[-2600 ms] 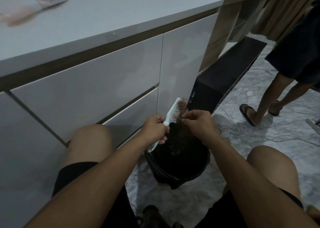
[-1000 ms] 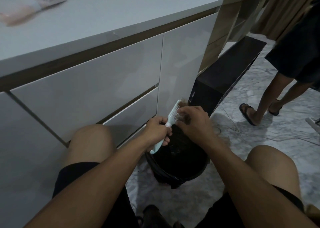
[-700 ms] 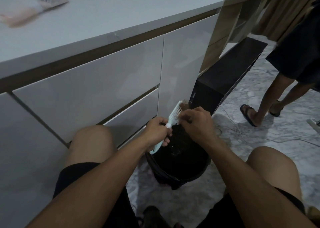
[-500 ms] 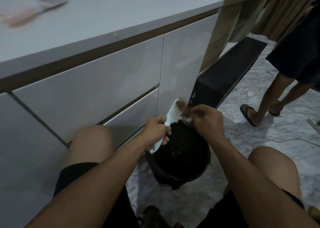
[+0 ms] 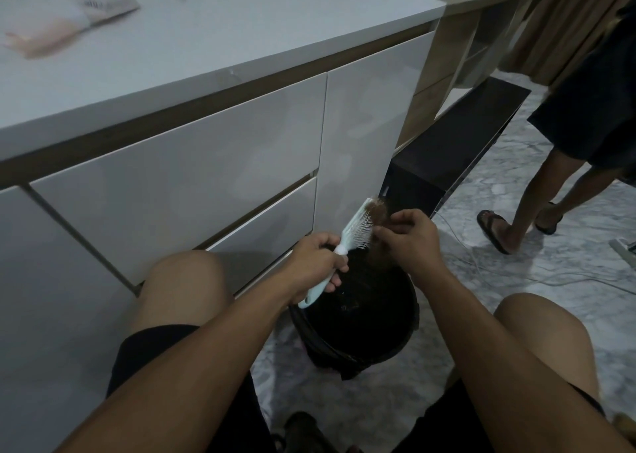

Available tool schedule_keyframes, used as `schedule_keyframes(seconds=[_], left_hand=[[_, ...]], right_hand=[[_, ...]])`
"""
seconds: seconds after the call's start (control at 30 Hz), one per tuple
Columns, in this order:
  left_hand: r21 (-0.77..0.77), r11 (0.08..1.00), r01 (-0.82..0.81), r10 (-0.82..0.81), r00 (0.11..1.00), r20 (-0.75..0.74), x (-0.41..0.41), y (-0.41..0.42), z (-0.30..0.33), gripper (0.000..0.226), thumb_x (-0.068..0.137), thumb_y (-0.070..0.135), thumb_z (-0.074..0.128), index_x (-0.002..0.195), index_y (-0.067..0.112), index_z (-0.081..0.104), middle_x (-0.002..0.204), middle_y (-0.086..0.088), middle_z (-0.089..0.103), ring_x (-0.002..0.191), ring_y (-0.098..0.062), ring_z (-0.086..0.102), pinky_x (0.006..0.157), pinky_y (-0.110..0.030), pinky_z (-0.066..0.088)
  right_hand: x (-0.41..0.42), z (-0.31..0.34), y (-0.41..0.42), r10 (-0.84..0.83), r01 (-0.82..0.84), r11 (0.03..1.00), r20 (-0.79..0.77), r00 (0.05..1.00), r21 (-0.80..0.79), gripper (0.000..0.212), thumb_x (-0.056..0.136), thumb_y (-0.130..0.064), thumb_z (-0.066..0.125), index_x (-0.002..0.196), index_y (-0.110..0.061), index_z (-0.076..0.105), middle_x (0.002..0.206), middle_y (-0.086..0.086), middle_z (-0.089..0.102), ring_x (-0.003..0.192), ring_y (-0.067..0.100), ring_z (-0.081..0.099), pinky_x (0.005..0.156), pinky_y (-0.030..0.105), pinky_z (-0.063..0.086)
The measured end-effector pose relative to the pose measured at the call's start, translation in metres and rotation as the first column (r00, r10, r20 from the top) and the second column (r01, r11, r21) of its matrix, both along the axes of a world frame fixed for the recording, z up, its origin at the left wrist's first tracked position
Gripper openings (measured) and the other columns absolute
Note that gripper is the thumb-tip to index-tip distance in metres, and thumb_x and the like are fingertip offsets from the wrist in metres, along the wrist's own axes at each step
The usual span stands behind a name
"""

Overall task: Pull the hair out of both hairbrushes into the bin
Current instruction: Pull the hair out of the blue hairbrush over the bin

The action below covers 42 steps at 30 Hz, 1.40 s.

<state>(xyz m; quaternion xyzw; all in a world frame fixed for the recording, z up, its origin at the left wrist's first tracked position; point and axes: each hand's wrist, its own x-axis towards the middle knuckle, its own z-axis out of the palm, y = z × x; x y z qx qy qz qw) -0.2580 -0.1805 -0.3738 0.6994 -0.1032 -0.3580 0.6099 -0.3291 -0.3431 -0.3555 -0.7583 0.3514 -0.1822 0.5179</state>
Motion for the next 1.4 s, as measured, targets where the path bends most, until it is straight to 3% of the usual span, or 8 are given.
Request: schedule_keyframes(seconds=[0.27,0.53,0.63,0.87,1.03,1.13,1.23,1.4], left_hand=[[0.026,0.998,-0.056,0.055,0.998,0.037,-0.001,-0.001,-0.003,0.022,0.088,0.002,0.058,0.106,0.014,0.055,0.073,-0.012,0.063,0.044,-0.017,0.051,0.039,-0.025,0.042],[0.019,1.0,-0.014,0.013,0.996,0.092,-0.003,-0.003,-0.005,0.024,0.088,0.001,0.059,0.104,0.018,0.055,0.073,-0.01,0.065,0.043,-0.016,0.051,0.039,-0.025,0.041],[0.032,0.999,-0.013,0.009,0.994,0.108,-0.002,-0.003,-0.008,0.024,0.088,0.001,0.059,0.103,0.018,0.055,0.073,-0.009,0.065,0.042,-0.015,0.051,0.038,-0.025,0.04],[0.055,0.998,-0.044,0.037,0.993,0.111,0.001,-0.003,-0.008,0.025,0.087,0.002,0.059,0.095,0.025,0.055,0.076,-0.01,0.065,0.043,-0.015,0.051,0.037,-0.024,0.04],[0.063,0.998,-0.012,0.003,0.992,0.128,-0.001,-0.003,-0.008,0.029,0.086,0.0,0.059,0.111,0.014,0.055,0.076,-0.01,0.064,0.042,-0.014,0.051,0.037,-0.024,0.041],[0.067,0.998,0.016,-0.025,0.99,0.14,-0.002,-0.002,-0.006,0.028,0.086,0.0,0.06,0.109,0.014,0.057,0.077,-0.009,0.065,0.042,-0.014,0.052,0.037,-0.024,0.041],[0.073,0.997,0.033,-0.043,0.988,0.149,-0.003,-0.002,-0.005,0.025,0.086,0.0,0.06,0.103,0.018,0.058,0.076,-0.008,0.065,0.042,-0.013,0.052,0.037,-0.023,0.041],[0.09,0.996,-0.006,-0.008,0.989,0.15,-0.001,-0.002,-0.008,0.027,0.085,0.001,0.061,0.107,0.017,0.057,0.079,-0.01,0.065,0.041,-0.012,0.053,0.037,-0.023,0.042]], right_hand=[[0.001,0.0,-0.002,0.237,-0.246,0.968,-0.15,0.96,-0.046,0.011,0.075,-0.018,0.083,0.078,-0.023,0.074,0.08,0.001,0.077,0.081,0.019,0.074,0.083,0.048,0.061],[0.002,0.0,-0.001,0.066,-0.067,0.982,0.012,0.998,0.177,0.029,0.069,-0.026,0.086,0.081,-0.02,0.06,0.093,0.017,0.074,0.082,0.03,0.071,0.07,0.042,0.055],[0.002,-0.003,-0.002,0.029,-0.029,0.994,-0.005,1.0,0.104,0.028,0.07,-0.021,0.087,0.078,-0.021,0.06,0.09,0.018,0.074,0.082,0.031,0.072,0.077,0.045,0.058],[0.0,0.006,-0.011,-0.156,0.154,0.984,-0.012,0.988,-0.088,0.017,0.082,-0.013,0.072,0.075,-0.025,0.062,0.077,-0.003,0.067,0.081,0.02,0.068,0.081,0.047,0.059],[0.0,0.007,-0.005,-0.037,0.035,0.998,0.043,0.998,0.042,0.026,0.072,-0.021,0.081,0.089,-0.026,0.063,0.092,0.002,0.071,0.089,0.024,0.071,0.084,0.05,0.059],[0.0,0.002,-0.003,0.009,-0.008,1.0,0.056,0.998,-0.015,0.04,0.068,-0.037,0.083,0.102,-0.033,0.062,0.097,-0.003,0.072,0.091,0.017,0.071,0.084,0.047,0.06],[0.001,0.0,-0.002,0.014,-0.009,0.996,0.05,0.999,-0.089,0.025,0.076,-0.025,0.082,0.099,-0.025,0.072,0.088,-0.002,0.076,0.082,0.015,0.073,0.082,0.046,0.061],[0.004,-0.001,-0.001,0.083,-0.084,0.992,-0.015,0.996,-0.093,0.014,0.08,-0.016,0.077,0.094,-0.02,0.078,0.089,-0.001,0.078,0.085,0.014,0.073,0.088,0.044,0.059]])
